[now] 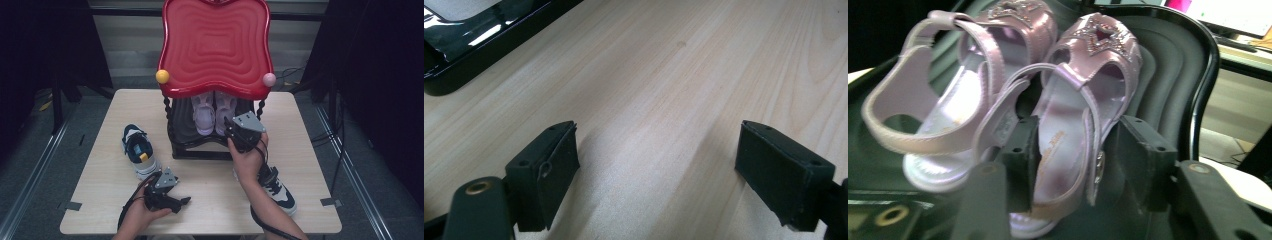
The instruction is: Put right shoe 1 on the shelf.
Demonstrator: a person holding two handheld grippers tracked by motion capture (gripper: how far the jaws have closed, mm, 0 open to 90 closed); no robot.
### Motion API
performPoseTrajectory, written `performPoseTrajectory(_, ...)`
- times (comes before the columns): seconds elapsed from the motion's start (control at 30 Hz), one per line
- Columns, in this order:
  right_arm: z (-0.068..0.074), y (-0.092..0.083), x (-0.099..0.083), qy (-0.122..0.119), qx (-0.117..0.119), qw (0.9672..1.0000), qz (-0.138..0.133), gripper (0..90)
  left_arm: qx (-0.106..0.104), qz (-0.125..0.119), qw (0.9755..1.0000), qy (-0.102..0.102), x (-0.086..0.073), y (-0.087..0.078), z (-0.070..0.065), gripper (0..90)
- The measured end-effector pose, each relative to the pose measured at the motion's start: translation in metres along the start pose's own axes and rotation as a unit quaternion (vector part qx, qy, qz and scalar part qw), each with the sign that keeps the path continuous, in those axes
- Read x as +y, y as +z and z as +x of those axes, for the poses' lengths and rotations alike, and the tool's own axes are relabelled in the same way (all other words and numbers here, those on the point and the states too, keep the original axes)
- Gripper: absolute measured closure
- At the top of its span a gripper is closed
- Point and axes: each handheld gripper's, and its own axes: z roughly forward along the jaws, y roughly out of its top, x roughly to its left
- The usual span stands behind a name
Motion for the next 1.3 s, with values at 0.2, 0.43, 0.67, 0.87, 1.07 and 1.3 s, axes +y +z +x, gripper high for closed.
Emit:
performPoseTrajectory(0.2,-0.005,-0.010,0.000,0.017,0.041,0.9990,0.008,42.4,0.000,0.000,1.0000,0.000,0.000,0.000,0.000,16.7)
performPoseTrajectory(0.43,-0.010,-0.021,0.000,0.021,0.064,0.9977,0.011,38.4,0.000,0.000,1.0000,0.000,0.000,0.000,0.000,16.7)
performPoseTrajectory(0.67,-0.012,-0.030,-0.005,0.017,0.091,0.9955,0.020,33.5,-0.001,0.000,1.0000,0.000,0.000,0.000,0.000,16.7)
performPoseTrajectory(0.87,-0.018,-0.040,-0.007,0.021,0.121,0.9918,0.033,29.4,0.000,0.000,1.0000,0.000,0.000,0.000,0.000,16.7)
performPoseTrajectory(1.07,-0.026,-0.050,-0.011,0.022,0.138,0.9891,0.046,26.6,-0.001,0.000,1.0000,0.000,0.000,0.000,0.000,16.7)
performPoseTrajectory(1.3,-0.040,-0.062,-0.017,0.028,0.155,0.9861,0.054,24.0,0.000,0.000,1.0000,0.000,0.000,0.000,0.000,16.6)
